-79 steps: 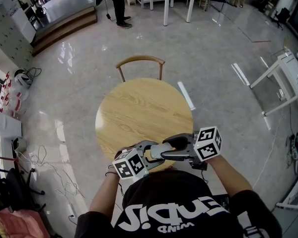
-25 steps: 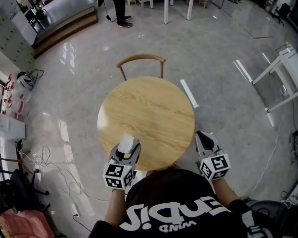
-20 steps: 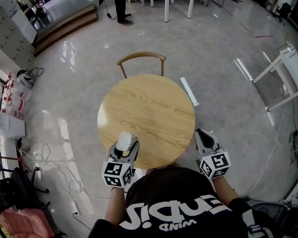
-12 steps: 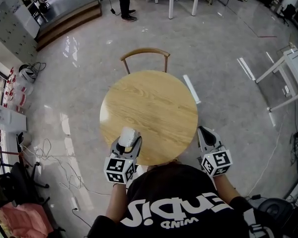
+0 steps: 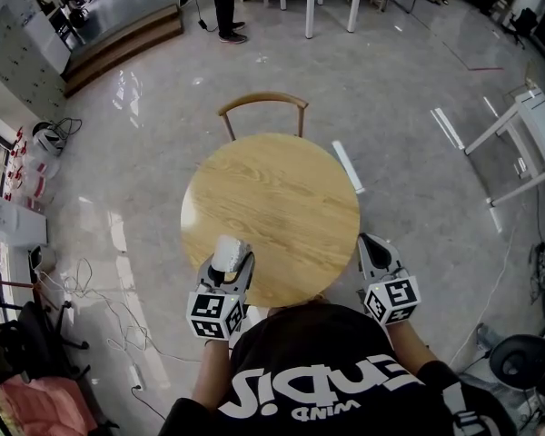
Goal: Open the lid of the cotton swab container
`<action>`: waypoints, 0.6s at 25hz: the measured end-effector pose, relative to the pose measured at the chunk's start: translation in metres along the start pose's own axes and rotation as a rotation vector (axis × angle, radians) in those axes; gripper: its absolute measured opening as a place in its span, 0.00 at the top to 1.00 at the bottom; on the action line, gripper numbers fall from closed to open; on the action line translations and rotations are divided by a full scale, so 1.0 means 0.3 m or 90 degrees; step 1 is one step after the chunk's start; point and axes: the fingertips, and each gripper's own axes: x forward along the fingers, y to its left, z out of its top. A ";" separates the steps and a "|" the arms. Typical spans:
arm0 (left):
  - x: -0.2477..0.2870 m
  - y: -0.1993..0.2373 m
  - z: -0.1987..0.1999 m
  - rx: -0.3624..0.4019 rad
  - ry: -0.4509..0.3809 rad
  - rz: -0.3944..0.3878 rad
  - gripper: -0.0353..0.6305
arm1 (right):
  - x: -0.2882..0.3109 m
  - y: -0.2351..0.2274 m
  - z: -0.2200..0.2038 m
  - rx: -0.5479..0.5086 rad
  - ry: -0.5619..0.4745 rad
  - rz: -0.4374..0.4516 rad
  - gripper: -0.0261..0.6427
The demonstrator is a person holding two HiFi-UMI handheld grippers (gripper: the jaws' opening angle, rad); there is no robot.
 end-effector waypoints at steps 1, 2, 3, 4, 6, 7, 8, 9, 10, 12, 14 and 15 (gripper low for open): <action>0.001 -0.002 0.001 0.000 0.000 -0.001 0.63 | 0.000 0.000 0.001 0.000 -0.001 0.000 0.96; 0.001 -0.002 0.001 0.001 0.000 -0.001 0.63 | 0.001 0.002 0.002 0.000 -0.001 0.000 0.96; 0.002 -0.001 0.001 0.003 0.001 -0.002 0.63 | 0.003 0.004 0.002 0.000 -0.002 0.000 0.96; 0.003 0.001 0.000 0.004 0.001 -0.002 0.63 | 0.006 0.006 0.002 0.001 -0.002 0.000 0.96; 0.008 0.004 0.002 0.005 0.002 -0.003 0.63 | 0.012 0.008 0.005 0.001 -0.003 0.001 0.96; 0.010 0.004 0.003 0.005 0.002 -0.004 0.63 | 0.014 0.008 0.007 0.001 -0.003 0.000 0.96; 0.011 0.004 0.004 0.004 0.002 -0.004 0.63 | 0.015 0.007 0.009 0.001 -0.004 0.000 0.96; 0.011 0.004 0.005 0.004 0.002 -0.005 0.63 | 0.015 0.008 0.010 0.001 -0.004 0.000 0.96; 0.011 0.003 0.005 0.005 0.002 -0.006 0.63 | 0.015 0.009 0.011 0.001 -0.005 0.000 0.96; 0.013 0.003 0.007 0.006 0.001 -0.007 0.63 | 0.019 0.008 0.014 0.000 -0.007 -0.001 0.96; 0.019 0.005 0.010 0.007 0.000 -0.007 0.63 | 0.026 0.006 0.016 0.001 -0.010 0.000 0.96; 0.021 0.006 0.011 0.007 0.000 -0.007 0.63 | 0.031 0.005 0.017 0.002 -0.011 0.001 0.96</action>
